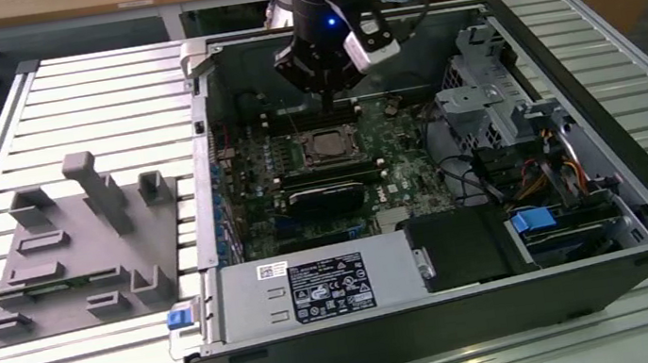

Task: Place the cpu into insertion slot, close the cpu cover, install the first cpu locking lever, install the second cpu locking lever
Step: 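Install the first cpu locking lever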

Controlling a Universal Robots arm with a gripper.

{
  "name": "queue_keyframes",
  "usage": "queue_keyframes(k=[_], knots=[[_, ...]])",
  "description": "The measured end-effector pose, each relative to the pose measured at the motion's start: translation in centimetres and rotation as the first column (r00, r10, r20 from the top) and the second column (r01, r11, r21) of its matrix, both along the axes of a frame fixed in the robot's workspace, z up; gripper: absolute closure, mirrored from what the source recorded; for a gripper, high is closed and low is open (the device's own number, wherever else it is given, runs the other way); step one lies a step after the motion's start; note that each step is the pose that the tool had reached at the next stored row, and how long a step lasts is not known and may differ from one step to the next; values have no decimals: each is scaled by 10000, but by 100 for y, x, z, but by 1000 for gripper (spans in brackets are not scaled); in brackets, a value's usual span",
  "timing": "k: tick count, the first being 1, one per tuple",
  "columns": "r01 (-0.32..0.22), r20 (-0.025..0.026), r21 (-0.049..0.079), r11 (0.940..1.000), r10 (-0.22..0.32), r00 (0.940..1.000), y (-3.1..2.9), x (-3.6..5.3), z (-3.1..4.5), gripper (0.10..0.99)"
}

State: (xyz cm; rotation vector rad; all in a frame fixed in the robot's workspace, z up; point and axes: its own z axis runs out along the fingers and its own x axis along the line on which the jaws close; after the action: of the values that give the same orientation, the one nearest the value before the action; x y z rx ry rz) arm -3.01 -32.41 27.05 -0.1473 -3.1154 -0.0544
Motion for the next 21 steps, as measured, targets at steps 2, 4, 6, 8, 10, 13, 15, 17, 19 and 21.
queue_keyframes(k=[2, 4, 6, 8, 10, 13, 15, 17, 19, 21], knots=[[-219, 0, 0, 9998, 219, 9998, 0, 0, 0, 980], [-414, 0, 0, 9991, 414, 9991, 0, 0, 0, 980], [-593, 0, 0, 9982, 593, 9982, 0, 0, 0, 980], [-819, 0, 1, 9966, 819, 9966, 0, -1, 0, 980], [-1146, 0, 1, 9934, 1146, 9934, 0, -1, 0, 980], [-1662, 1, 1, 9861, 1662, 9861, 0, -2, 0, 980], [-1773, 10, 6, 9842, 1773, 9842, -4, -20, 0, 980], [-1772, 80, 14, 9842, 1771, 9842, -6, -89, -1, 980], [-1766, 129, 26, 9843, 1766, 9842, -6, -152, -2, 980], [-1640, 135, 33, 9864, 1640, 9864, -6, -166, -5, 980]])
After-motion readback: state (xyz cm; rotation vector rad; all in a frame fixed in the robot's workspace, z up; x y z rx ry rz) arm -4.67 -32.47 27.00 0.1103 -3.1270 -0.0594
